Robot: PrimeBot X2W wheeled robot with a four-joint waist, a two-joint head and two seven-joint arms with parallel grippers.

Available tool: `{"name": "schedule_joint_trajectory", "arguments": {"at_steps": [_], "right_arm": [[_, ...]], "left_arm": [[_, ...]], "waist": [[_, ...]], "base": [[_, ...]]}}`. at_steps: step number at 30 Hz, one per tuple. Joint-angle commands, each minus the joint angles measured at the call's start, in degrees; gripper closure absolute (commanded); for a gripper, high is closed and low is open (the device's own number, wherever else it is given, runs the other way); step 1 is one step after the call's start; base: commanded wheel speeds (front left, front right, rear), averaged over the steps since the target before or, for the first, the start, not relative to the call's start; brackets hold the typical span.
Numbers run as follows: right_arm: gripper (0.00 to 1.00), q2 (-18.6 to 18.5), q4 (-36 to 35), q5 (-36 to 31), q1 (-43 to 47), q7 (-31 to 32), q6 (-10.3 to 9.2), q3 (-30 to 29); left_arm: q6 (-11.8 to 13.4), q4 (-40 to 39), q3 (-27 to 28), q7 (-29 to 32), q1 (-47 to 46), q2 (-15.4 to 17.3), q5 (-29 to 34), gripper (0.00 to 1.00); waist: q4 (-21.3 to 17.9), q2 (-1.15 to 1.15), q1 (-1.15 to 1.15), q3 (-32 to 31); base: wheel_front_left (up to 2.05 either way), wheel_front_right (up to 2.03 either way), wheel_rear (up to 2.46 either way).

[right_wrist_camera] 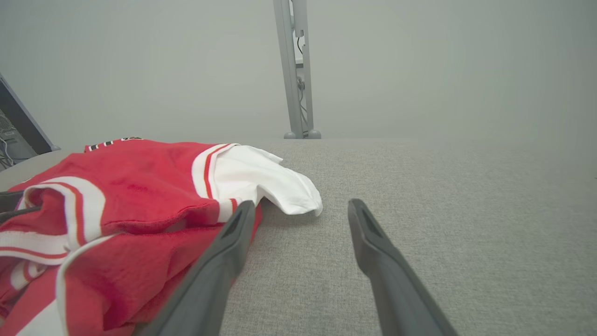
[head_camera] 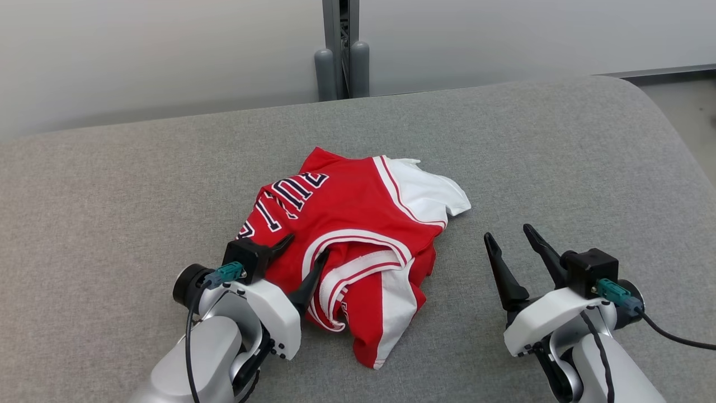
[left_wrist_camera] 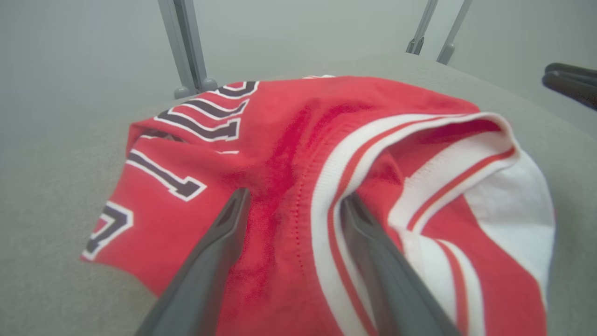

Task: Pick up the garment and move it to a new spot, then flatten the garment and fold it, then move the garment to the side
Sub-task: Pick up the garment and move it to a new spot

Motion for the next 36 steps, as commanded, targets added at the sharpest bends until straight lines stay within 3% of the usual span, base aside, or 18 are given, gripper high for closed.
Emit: {"name": "schedule_joint_trajectory", "arguments": {"at_steps": [1, 8, 21, 30, 36], "right_arm": [[0.0, -0.3, -0.1, 0.1, 0.6, 0.1, 0.01, -0.3], [0.0, -0.3, -0.2, 0.4, 1.8, 0.1, 0.01, -0.7], [0.0, -0.3, -0.5, 0.4, 2.7, 0.4, 0.01, -1.3], [0.0, -0.3, -0.9, -0.3, 3.5, 1.0, 0.01, -2.0], [0.0, -0.3, -1.6, -0.9, 4.3, 1.7, 0.01, -2.5]], "left_arm": [[0.4, -0.9, 0.4, -0.8, -0.8, 0.3, 0.3, 0.0], [2.4, -9.4, 1.2, -1.8, 2.9, 2.6, 0.7, 0.0], [9.0, -24.9, 3.0, -1.9, 10.2, 6.6, 0.9, 0.0], [17.2, -33.5, 10.1, -2.7, 15.4, 7.2, 9.3, 0.0], [19.5, -36.3, 17.5, -2.7, 20.3, 6.1, 11.3, 0.0]], "waist": [[0.2, 0.0, 0.0, -0.3], [1.0, 0.0, 0.0, -1.3], [2.6, 0.0, 0.0, -2.6], [3.3, 0.0, 0.0, -3.5], [3.8, 0.0, 0.0, -4.3]], "base": [[0.0, 0.0, 0.0], [0.0, 0.0, 0.0], [0.0, 0.0, 0.0], [0.0, 0.0, 0.0], [0.0, 0.0, 0.0]]}}
